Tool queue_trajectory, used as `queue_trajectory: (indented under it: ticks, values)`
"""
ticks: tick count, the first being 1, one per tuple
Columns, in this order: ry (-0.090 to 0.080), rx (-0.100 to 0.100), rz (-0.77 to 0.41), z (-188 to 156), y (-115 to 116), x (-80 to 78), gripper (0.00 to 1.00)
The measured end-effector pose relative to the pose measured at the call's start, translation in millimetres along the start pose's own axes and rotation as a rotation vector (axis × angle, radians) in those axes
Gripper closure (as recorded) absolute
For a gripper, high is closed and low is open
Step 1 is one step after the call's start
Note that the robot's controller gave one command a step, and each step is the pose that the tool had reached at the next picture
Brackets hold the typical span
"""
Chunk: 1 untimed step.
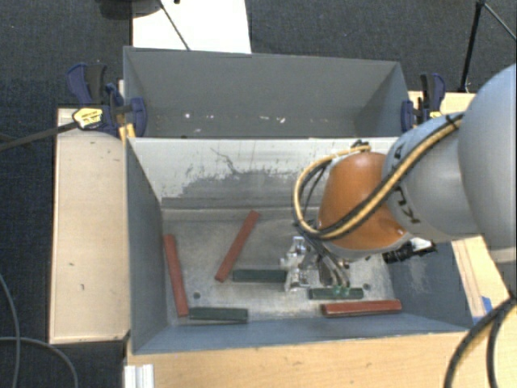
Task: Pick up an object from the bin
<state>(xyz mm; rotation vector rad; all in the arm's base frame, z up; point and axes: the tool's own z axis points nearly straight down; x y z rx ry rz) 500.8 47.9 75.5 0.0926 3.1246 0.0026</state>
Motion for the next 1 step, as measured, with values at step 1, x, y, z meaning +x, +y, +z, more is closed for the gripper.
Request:
queue_trajectory:
  ticks: [1]
  values:
    - [0.012,0.002,-0.015,-150.1,-24.9,11.7,1.0]
